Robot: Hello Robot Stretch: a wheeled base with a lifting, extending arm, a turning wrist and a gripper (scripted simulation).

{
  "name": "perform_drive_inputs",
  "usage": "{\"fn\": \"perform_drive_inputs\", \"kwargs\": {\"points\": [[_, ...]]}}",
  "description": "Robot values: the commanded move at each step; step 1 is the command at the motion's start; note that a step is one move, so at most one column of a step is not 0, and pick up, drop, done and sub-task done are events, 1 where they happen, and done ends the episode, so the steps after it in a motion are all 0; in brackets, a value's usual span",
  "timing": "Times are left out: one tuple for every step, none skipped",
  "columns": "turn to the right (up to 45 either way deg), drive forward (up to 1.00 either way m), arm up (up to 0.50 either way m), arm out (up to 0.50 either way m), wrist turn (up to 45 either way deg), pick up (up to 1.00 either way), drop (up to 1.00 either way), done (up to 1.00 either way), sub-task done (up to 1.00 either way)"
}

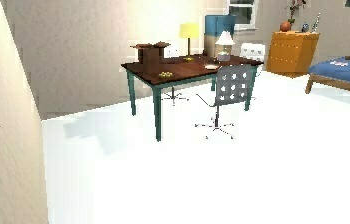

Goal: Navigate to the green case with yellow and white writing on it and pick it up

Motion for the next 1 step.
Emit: {"fn": "perform_drive_inputs", "kwargs": {"points": [[0.0, 0.0, 0.0, 0.0, 45.0, 0.0, 0.0, 0.0, 0.0]]}}
